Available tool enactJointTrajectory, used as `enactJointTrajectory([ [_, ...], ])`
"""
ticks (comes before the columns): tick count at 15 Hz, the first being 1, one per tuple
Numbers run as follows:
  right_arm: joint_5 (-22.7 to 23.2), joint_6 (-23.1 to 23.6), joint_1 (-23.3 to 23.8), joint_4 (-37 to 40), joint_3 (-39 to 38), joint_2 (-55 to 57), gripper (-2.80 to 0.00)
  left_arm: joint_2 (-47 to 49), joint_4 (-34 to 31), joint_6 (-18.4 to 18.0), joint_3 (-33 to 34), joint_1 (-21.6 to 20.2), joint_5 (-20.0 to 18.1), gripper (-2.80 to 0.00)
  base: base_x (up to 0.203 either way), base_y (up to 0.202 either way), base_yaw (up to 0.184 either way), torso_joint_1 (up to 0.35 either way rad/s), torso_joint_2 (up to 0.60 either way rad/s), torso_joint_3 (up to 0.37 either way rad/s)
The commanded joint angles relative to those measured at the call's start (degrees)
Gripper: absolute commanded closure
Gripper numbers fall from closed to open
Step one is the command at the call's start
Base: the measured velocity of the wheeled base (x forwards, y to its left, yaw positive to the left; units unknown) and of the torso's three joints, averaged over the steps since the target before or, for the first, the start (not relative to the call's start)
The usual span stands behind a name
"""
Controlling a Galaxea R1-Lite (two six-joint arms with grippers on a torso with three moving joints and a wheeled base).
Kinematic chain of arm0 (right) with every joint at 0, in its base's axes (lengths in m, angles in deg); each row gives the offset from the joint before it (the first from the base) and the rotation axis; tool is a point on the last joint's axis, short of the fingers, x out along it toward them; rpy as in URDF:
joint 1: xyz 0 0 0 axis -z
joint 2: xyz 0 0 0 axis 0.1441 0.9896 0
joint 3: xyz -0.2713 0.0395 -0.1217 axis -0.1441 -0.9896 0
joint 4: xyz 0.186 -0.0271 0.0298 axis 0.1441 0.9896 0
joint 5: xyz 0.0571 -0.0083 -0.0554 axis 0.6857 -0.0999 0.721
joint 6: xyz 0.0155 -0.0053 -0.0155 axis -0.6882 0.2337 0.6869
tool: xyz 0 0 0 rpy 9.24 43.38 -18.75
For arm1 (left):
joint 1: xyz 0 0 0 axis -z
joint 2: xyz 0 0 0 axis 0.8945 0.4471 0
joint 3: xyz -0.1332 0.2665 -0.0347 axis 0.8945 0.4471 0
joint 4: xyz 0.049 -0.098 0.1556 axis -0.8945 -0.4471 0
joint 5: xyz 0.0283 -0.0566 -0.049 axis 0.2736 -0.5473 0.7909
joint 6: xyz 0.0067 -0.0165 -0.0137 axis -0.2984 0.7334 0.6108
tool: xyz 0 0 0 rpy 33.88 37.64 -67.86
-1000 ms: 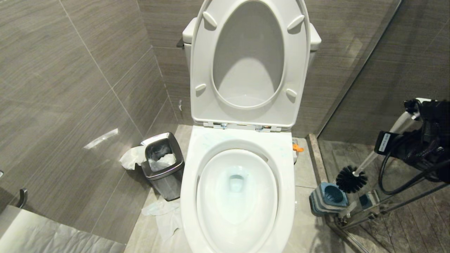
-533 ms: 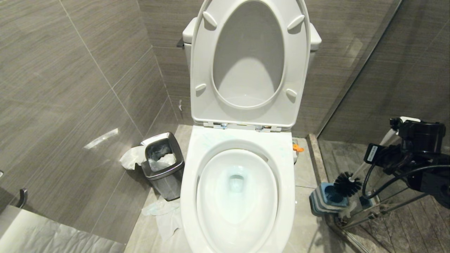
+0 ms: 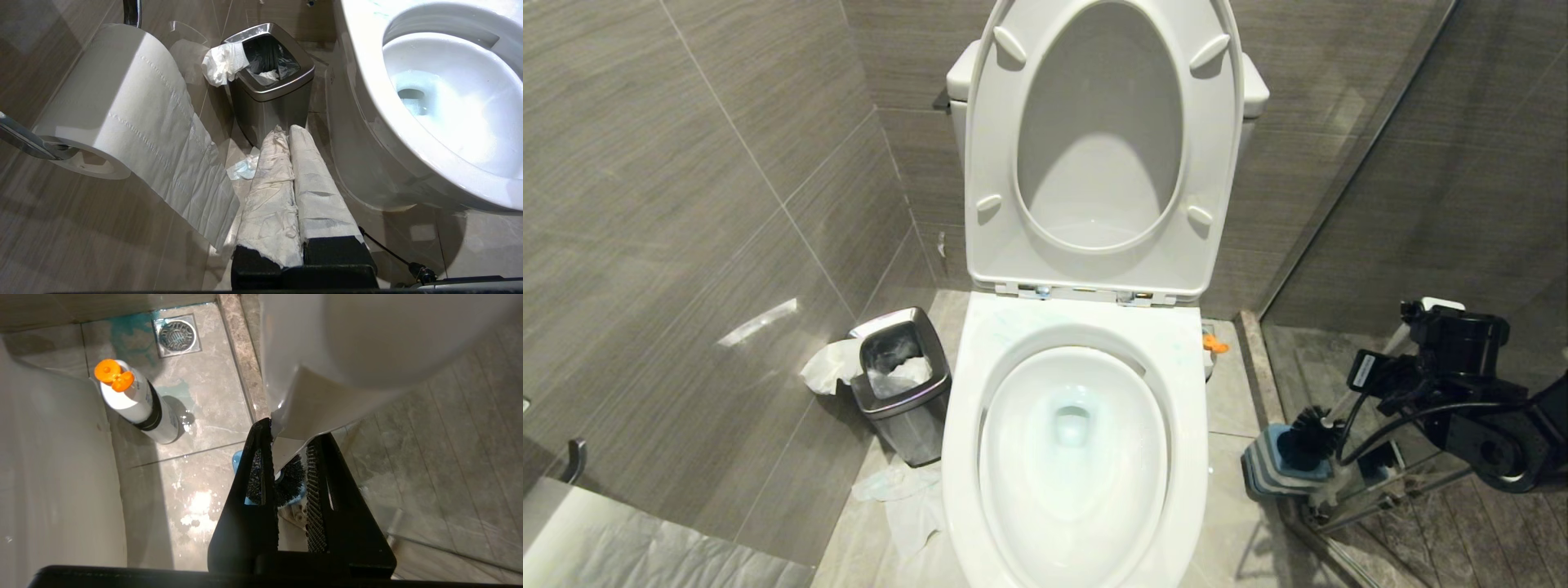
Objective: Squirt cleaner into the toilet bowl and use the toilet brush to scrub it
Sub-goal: Put the toilet brush back
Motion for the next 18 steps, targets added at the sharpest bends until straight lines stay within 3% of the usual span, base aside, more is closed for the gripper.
enactJointTrajectory([
  [1, -0.1, -0.1, 0.3, -1.3, 0.4, 3.7, 0.00, 0.0, 0.0, 0.0, 0.1, 0.0, 0.0, 0.00, 0.000, 0.000, 0.000, 0.000, 0.00, 0.000],
  [11, 0.6, -0.1, 1.5, -2.7, 4.4, 11.3, 0.00, 0.0, 0.0, 0.0, 0.2, 0.0, 0.0, 0.00, 0.000, 0.000, 0.000, 0.000, 0.00, 0.000],
  [18, 1.2, 5.1, 2.3, -15.5, 4.0, 17.7, 0.00, 0.0, 0.0, 0.0, 0.2, 0.0, 0.0, 0.00, 0.000, 0.000, 0.000, 0.000, 0.00, 0.000],
])
